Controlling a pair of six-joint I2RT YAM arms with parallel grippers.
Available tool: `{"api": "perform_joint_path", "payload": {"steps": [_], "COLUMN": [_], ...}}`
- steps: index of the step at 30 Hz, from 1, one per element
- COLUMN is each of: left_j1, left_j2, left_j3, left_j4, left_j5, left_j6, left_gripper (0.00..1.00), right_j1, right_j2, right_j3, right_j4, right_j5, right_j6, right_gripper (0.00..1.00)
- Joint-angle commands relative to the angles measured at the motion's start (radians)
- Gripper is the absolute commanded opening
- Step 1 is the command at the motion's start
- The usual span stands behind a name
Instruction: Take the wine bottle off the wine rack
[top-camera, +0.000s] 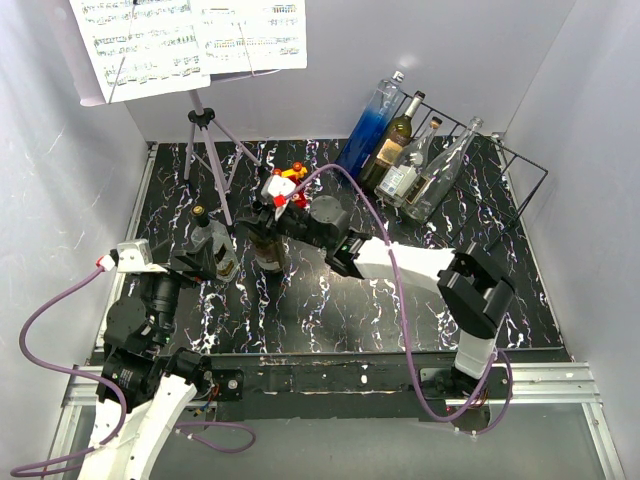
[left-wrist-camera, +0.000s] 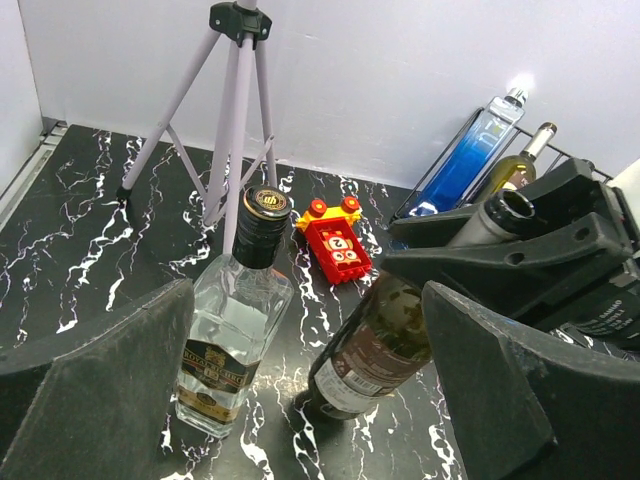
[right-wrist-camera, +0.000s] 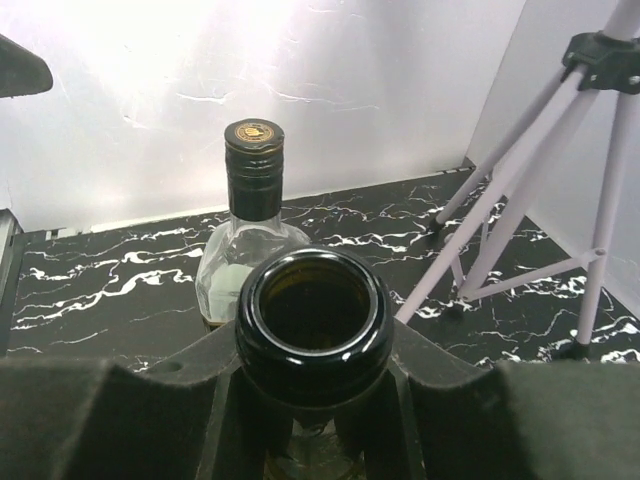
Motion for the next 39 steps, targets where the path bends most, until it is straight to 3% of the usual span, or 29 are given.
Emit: {"api": "perform_joint_path", "payload": {"steps": [1,20,25,32,39], "left_j1": [0.0,0.0,0.0,0.0,0.0], "left_j2": [-0.006,-0.012,-0.012,-0.012,-0.012], "left_j3": [0.023,0.023,0.023,0.02,0.015], "left_j4": [-0.015,-0.014,-0.014,-0.012,0.0], "left_j5": [-0.014,-0.02,-0.021,-0.015,0.02], "left_j6": [-0.003,-0.006,-0.004,-0.004,-0.004], "left_gripper": [0.98,0.98,0.98,0.98,0.98], "right_j1": [0.015,0.048,0.048,0.048,0.049], "right_j2": [0.028,0.111,0.102,0.047,-0.089], "right_j3": [0.119,0.128,0.123,0.097,0.053], "right_j4": [0.161,0.203,0.208,0.192,0.074], "right_j5": [0.018,0.078,0.11,0.11,0.133], "right_j6": [-0.003,0.006,0.018,0.032,0.055], "right_gripper": [0.01,0.01,0.5,0.73,0.77]}}
